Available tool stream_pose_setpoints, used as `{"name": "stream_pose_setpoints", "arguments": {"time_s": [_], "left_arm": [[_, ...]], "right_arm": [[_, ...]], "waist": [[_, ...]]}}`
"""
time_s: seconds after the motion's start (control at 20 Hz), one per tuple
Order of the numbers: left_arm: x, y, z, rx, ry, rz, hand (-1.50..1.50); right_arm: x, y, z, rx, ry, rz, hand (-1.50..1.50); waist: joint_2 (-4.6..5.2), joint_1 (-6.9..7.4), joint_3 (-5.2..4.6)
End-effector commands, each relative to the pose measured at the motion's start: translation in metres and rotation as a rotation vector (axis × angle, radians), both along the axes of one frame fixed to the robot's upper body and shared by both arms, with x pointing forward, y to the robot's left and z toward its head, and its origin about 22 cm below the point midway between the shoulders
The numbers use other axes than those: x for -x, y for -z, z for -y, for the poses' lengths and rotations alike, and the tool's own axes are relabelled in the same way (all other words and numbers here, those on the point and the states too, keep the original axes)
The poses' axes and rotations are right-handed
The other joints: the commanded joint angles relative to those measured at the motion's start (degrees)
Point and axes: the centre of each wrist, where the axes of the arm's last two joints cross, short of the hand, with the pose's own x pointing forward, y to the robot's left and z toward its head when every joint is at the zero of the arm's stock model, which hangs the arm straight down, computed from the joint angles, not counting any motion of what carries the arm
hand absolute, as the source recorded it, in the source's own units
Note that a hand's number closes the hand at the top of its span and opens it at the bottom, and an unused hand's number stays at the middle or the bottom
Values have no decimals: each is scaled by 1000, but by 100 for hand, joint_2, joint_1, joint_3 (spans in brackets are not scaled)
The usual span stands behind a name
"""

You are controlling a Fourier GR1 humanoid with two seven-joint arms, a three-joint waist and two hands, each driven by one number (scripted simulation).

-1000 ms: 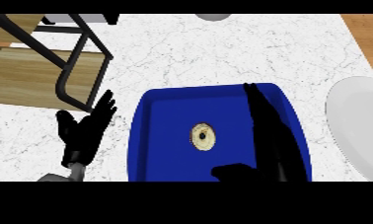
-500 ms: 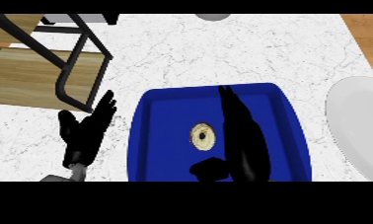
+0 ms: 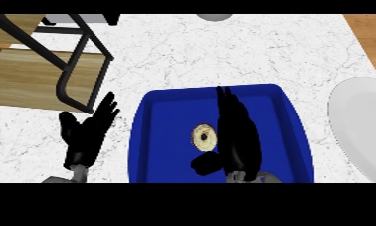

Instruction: Pick the cupcake from the tray and place it in the plate

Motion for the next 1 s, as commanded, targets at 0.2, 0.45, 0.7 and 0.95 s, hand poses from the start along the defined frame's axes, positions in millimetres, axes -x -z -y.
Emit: {"name": "stream_pose_setpoints", "arguments": {"time_s": [0.2,0.45,0.7,0.95], "left_arm": [[-1,-6,2,5,-4,-28,0],[0,9,8,-5,0,-27,0],[4,2,-5,17,-2,-40,0],[1,-2,-1,-1,3,-39,0]], "right_arm": [[-12,42,0,24,88,-84,-150],[-13,52,-12,26,61,-127,-150],[-15,49,-13,119,-67,-158,150],[-18,46,-27,173,-51,-123,150]], "waist": [[28,4,-29],[31,5,-31],[23,-3,-31],[23,14,-31]]}}
